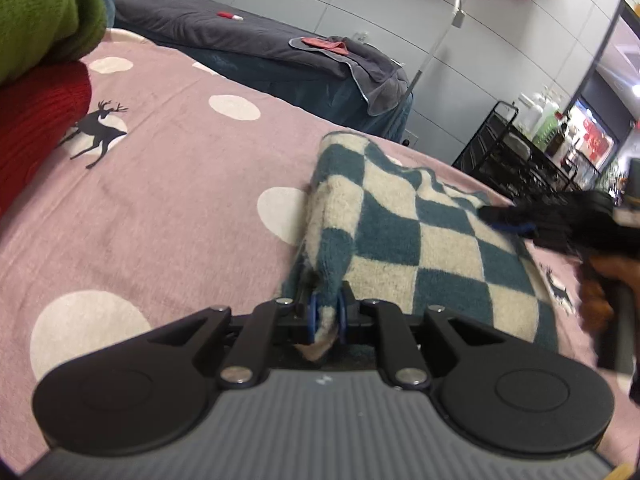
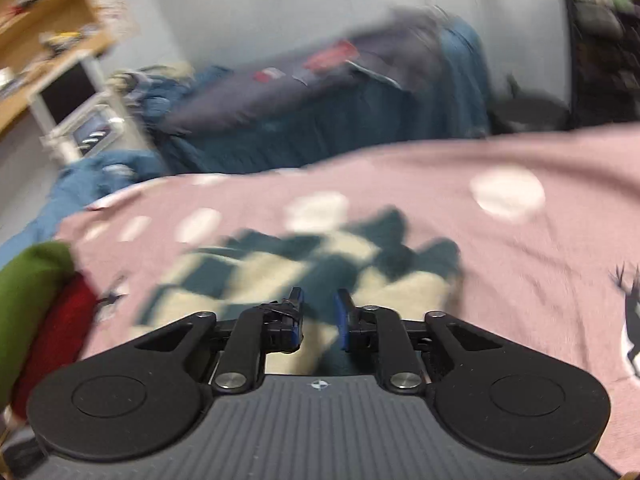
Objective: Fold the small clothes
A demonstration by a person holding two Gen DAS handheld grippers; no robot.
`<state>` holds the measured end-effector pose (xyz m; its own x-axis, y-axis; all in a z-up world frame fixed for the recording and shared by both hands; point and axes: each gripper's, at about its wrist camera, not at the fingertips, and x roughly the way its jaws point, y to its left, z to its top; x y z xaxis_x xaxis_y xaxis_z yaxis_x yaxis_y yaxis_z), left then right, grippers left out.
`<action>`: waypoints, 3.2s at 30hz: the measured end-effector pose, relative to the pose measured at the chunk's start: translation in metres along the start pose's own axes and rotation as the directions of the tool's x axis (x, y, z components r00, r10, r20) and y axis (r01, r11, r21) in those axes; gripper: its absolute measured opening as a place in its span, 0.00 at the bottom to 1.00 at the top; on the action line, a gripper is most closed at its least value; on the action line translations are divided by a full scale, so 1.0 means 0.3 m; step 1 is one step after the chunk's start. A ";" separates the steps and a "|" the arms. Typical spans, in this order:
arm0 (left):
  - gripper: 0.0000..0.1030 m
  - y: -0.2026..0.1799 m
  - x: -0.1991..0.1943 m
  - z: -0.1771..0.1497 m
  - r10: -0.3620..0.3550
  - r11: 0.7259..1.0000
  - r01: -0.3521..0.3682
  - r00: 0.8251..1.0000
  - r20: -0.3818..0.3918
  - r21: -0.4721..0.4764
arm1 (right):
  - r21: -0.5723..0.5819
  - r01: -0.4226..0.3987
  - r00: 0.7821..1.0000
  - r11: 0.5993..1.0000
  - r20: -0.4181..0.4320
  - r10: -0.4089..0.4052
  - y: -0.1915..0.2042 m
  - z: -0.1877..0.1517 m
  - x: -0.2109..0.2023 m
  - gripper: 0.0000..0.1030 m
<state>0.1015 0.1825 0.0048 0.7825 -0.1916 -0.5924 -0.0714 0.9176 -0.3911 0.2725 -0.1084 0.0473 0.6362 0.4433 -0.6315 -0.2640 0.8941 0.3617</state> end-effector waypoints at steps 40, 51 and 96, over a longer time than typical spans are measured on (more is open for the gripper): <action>1.00 0.021 -0.043 -0.162 -0.203 0.879 0.204 0.978 0.047 -0.431 | 0.521 -0.264 0.956 0.812 0.031 0.292 -0.178 -0.325 -0.329 1.00; 1.00 -0.013 0.089 -0.076 -0.155 0.890 0.166 0.986 0.060 -0.424 | 0.478 -0.255 0.959 0.840 0.013 0.283 -0.151 -0.301 -0.238 1.00; 0.33 -0.147 -0.114 -0.079 -0.157 0.968 0.164 0.986 0.051 -0.192 | 0.259 -0.141 0.987 0.955 0.116 0.114 0.050 -0.384 -0.460 0.57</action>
<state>0.0633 0.1405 0.0256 0.8145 -0.3150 -0.4871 -0.0600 0.7895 -0.6108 0.0972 -0.1489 0.0609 0.6813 0.5323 -0.5025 -0.1540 0.7753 0.6126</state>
